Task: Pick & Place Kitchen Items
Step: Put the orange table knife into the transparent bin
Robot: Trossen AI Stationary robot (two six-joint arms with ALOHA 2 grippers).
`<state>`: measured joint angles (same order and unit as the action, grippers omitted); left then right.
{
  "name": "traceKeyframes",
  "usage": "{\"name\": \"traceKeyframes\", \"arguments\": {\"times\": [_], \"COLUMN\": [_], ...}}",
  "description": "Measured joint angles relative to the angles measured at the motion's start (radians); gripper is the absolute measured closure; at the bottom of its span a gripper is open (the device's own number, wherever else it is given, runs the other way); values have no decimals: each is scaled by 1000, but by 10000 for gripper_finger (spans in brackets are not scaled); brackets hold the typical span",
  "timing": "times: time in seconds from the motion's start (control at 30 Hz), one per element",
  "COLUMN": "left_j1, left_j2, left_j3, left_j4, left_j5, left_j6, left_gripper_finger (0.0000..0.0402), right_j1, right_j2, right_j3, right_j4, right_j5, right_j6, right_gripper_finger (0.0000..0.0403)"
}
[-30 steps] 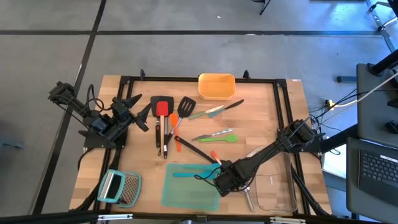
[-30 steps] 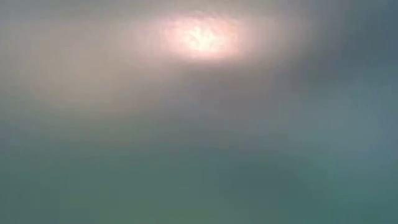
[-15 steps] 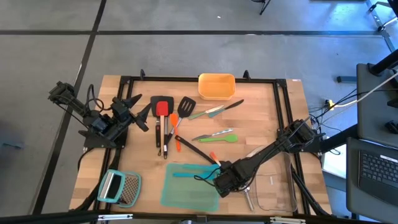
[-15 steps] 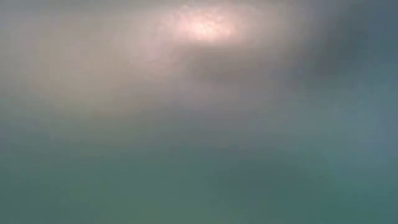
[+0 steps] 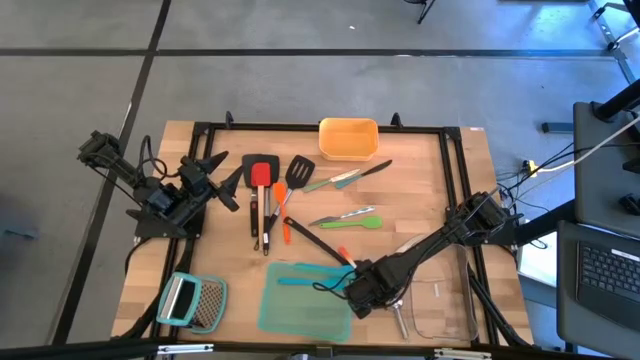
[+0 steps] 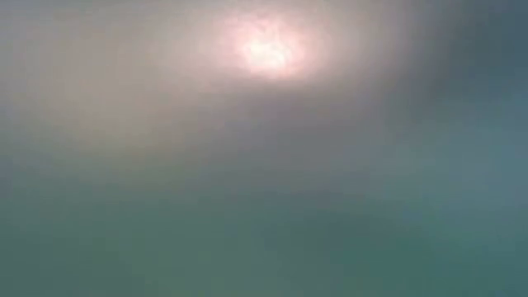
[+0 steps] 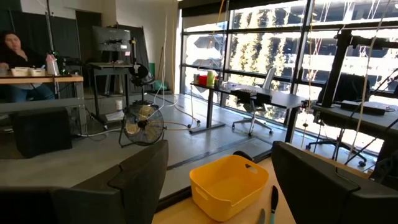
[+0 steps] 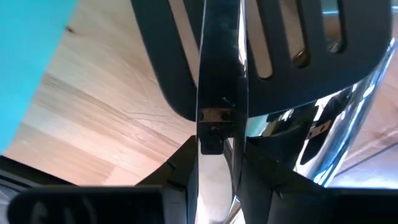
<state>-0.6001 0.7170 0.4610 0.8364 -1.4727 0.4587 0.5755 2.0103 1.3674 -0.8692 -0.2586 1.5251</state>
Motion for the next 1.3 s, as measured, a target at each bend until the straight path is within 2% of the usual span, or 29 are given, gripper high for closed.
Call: {"name": "traceKeyframes", "arguments": {"times": [0.23,0.37,0.5,0.6,0.67,0.77,0.83,0.9,1.1,1.3], "left_j1": [0,0,0,0,0,14,53,121,359,446], "left_j2": [0,0,0,0,0,0,11,42,234,550], "left_j3": [0,0,0,0,0,0,0,-2,-2,36], "left_j4": [0,-2,-22,-75,-154,-379,-553,-637,-524,-327], "left_j5": [0,-4,-56,-27,59,252,414,535,878,952], "left_j6": [0,7,0,0,-9,-53,-91,-162,-206,-13], "left_gripper_finger": [121,121,121,121,121,121,121,121,121,121], "right_j1": [0,-1,-1,-1,-1,-1,-1,-1,-2,-2], "right_j2": [0,0,0,0,0,0,0,0,0,0], "right_j3": [19,84,154,176,177,177,177,177,177,177], "right_j4": [-37,-123,-228,-268,-269,-276,-278,-280,-285,-292], "right_j5": [8,70,133,151,151,151,152,154,155,155], "right_j6": [-23,-49,-61,-61,-61,-61,-69,-75,-97,-113], "right_gripper_finger": [318,318,318,318,318,318,318,318,318,318]}}
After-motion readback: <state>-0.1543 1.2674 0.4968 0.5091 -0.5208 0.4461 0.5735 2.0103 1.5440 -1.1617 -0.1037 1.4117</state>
